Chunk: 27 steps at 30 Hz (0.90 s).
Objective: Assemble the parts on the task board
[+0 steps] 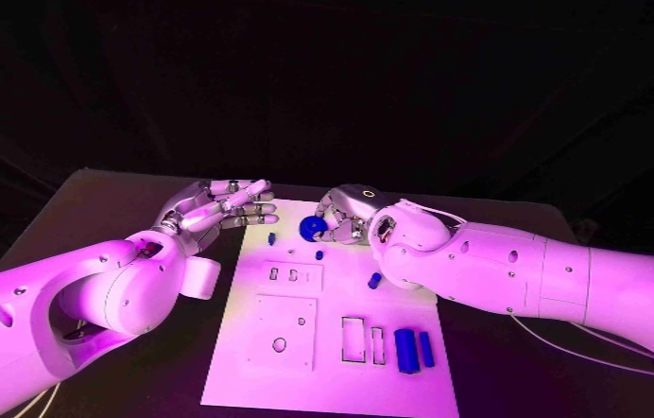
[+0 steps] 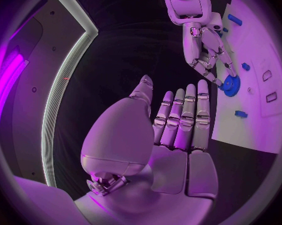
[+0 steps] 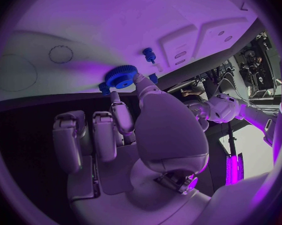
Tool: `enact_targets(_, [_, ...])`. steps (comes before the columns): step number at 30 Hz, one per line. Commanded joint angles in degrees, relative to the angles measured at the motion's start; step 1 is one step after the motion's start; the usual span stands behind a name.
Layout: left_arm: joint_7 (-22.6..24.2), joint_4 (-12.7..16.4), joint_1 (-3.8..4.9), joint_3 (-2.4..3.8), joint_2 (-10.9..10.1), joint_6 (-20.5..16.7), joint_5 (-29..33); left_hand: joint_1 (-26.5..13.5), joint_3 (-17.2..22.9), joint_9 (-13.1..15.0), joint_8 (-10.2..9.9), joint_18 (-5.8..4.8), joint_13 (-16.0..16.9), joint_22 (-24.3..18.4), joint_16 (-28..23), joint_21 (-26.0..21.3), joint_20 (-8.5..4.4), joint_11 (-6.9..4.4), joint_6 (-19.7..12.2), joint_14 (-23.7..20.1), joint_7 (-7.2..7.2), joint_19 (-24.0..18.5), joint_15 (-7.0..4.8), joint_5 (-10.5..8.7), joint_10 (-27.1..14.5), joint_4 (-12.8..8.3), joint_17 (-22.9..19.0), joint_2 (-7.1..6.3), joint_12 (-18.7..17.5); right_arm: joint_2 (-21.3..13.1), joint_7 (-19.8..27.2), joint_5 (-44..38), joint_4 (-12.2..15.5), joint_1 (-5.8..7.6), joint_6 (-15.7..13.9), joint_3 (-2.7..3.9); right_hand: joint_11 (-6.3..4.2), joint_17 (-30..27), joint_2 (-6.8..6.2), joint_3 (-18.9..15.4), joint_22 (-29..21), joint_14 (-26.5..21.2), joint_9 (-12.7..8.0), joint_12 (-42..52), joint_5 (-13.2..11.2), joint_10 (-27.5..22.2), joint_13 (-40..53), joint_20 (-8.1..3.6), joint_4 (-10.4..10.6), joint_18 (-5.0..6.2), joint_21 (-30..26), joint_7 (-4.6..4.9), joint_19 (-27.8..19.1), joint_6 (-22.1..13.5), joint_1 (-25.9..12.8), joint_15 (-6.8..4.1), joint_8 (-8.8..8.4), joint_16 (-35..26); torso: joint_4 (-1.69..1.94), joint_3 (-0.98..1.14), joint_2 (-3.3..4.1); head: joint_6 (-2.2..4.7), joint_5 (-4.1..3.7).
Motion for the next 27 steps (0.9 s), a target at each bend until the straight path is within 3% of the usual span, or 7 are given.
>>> enact_targets(1, [0.19, 0.06, 0.07, 0.04, 0.05, 1.01, 0.07, 0.02, 0.0, -0.08, -0.39, 0.28, -0.05, -0.06, -0.18, 0.22, -0.11, 0.21, -0.23, 0.46, 0.24, 0.46, 0.03, 0.17, -0.13, -0.5, -0.09, 0.38, -0.36, -0.04, 0.35, 0.19, -0.02, -0.02, 0.36, 0.0, 0.31, 9.42, -0.18, -0.1, 15.08, 4.69, -0.07, -0.2, -0.35, -0.04, -0.04, 0.34, 0.5, -0.81, 0.26, 0.1, 6.1, -0.51, -0.21, 0.4, -0.41, 0.26, 0.04, -0.03, -0.01, 0.02, -0.03])
enact_targets(7, [0.15, -0.01, 0.07, 0.04, 0.07, 1.02, 0.07, 0.02, 0.0, -0.08, -0.39, 0.28, -0.05, -0.06, -0.18, 0.22, -0.11, 0.21, -0.23, 0.46, 0.24, 0.46, 0.03, 0.17, -0.13, -0.5, -0.09, 0.38, -0.36, -0.57, 0.48, 1.53, 0.19, -0.02, 1.01, 0.0, 0.38, 9.58, 0.51, -0.11, 15.08, 4.72, -0.01, 0.16, 0.12, 0.26, 0.35, 0.48, 1.9, -0.81, 0.26, 0.13, 6.1, -0.18, -0.99, 0.51, -0.65, 0.35, 0.11, -0.06, 0.0, 0.11, 0.06])
enact_targets(12, [0.09, -0.14, 0.07, 0.04, 0.12, 1.11, 0.07, 0.02, 0.0, -0.08, -0.39, 0.28, -0.05, -0.06, -0.18, 0.22, -0.11, 0.21, -0.23, 0.46, 0.24, 0.46, 0.03, 0.17, -0.13, -0.5, -0.09, 0.38, -0.36, -3.36, 1.64, 3.37, 2.44, 0.05, -4.38, 0.12, 0.25, 9.71, 1.04, 0.36, 15.08, 4.75, 0.14, 0.92, 1.45, 0.94, 1.18, 0.49, 2.29, -0.81, 0.26, -0.02, 6.1, 0.59, -0.5, 0.44, -0.69, 0.42, 0.26, -0.02, -0.05, 0.14, -0.12])
enact_targets(16, [0.05, -0.21, 0.07, 0.04, -0.01, 1.26, 0.08, 0.02, -0.03, -0.09, -0.47, 0.28, -0.07, -0.09, -0.26, 0.21, -0.11, 0.24, -0.3, 0.46, 0.26, 0.47, 0.04, 0.17, -0.23, -0.53, -0.1, 0.41, -0.46, -7.49, 6.19, 9.08, 5.45, 0.6, -6.92, 0.4, 0.01, 9.29, 1.56, 1.53, 15.08, 4.65, 0.28, 1.08, 2.24, 1.12, 1.42, 0.33, 1.19, -0.81, 0.26, -0.2, 6.1, 1.51, 1.7, 0.22, -0.69, 0.21, -0.19, -0.05, -0.19, 0.42, -0.14])
enact_targets(21, [-0.16, -0.63, 0.07, 0.03, 0.02, 1.93, 0.08, 0.09, -0.11, -0.02, -0.52, 0.33, -0.02, -0.13, -0.14, 0.34, -0.21, 0.21, -0.08, 1.26, 0.3, 0.86, -0.11, 0.17, -0.07, -0.72, 0.05, 0.63, -0.61, -15.26, 15.42, 20.78, 9.23, 1.51, -2.82, 0.57, 0.04, 8.03, 1.43, 2.39, 13.69, 4.31, 0.22, 0.35, 0.68, 0.42, 0.84, 0.27, -0.31, -0.34, -1.06, -0.14, 4.83, 1.81, 3.79, 0.22, -1.19, -0.5, -0.9, 0.08, -0.65, 0.59, -0.01])
enact_targets(27, [-0.37, -1.13, 0.05, 0.0, 0.37, 2.75, 0.09, 0.28, -0.14, 0.07, -0.46, 0.34, 0.05, -0.18, -0.14, 0.47, -0.36, 0.03, 0.39, 1.93, 0.12, 1.26, -0.29, 0.18, 0.44, -0.97, 0.17, 0.92, -0.61, -21.82, 21.43, 27.0, 9.3, 1.42, 1.67, 0.57, -0.5, 6.37, 0.56, 2.48, 11.81, 3.84, 0.23, -1.04, -1.38, -0.83, -0.4, 0.05, -1.58, 0.3, -2.93, -0.88, 3.1, 2.42, 5.19, -0.17, -1.44, -1.51, -1.47, 0.49, -1.03, 0.64, -0.32])
